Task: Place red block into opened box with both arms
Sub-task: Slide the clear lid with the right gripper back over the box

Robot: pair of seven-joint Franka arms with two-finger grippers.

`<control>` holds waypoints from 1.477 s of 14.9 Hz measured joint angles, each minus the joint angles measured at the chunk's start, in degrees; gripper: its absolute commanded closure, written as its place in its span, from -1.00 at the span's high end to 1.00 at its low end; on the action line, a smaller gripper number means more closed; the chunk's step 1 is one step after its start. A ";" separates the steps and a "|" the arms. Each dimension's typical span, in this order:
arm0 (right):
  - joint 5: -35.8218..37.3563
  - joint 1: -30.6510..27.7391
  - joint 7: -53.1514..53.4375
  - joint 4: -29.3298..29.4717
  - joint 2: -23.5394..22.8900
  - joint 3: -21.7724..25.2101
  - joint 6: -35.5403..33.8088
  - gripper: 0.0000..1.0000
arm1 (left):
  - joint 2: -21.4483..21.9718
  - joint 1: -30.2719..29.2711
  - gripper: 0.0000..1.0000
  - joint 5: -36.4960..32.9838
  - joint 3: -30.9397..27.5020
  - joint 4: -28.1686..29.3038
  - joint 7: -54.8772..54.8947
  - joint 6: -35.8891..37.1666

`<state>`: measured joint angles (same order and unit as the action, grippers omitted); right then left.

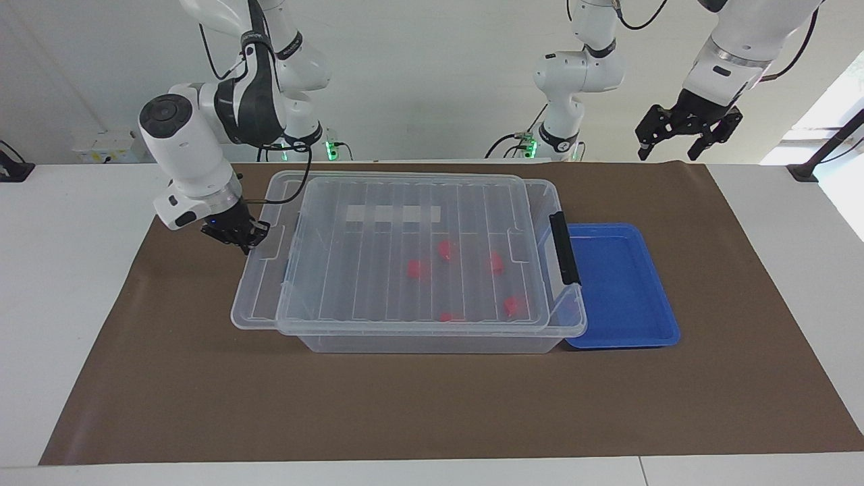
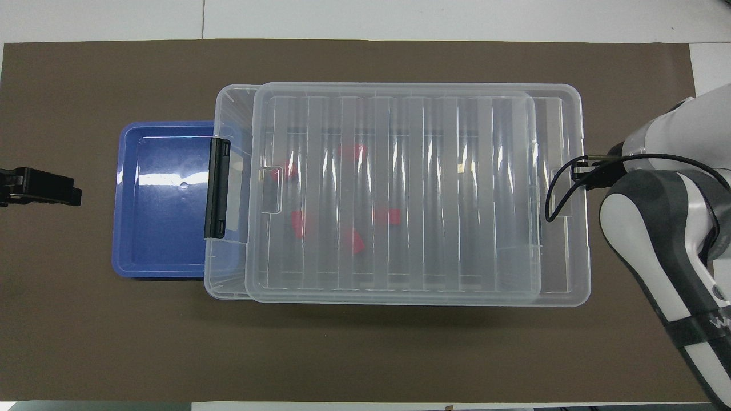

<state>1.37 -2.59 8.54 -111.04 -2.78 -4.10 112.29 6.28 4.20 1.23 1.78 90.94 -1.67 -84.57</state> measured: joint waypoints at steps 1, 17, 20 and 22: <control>0.00 0.00 0.36 -0.04 0.03 -0.16 0.01 -1.00 | 0.24 0.00 1.00 0.00 0.00 0.01 0.00 0.03; 0.03 -0.06 5.68 -0.25 0.25 -2.82 0.13 -1.00 | 2.97 0.00 1.00 0.00 0.00 0.08 0.00 0.21; 0.02 -0.07 6.34 -0.25 0.39 -3.25 0.15 -1.00 | 2.97 0.00 1.00 0.00 0.00 0.10 0.00 0.21; -0.03 -0.05 7.62 -0.26 0.42 -3.98 0.18 -1.00 | 2.97 0.00 1.00 0.00 0.00 0.10 0.00 0.21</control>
<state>1.35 -2.64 16.16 -111.29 -2.36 -8.08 112.48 9.24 4.20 1.23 1.78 91.05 -1.68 -84.36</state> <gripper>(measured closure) 0.991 0.000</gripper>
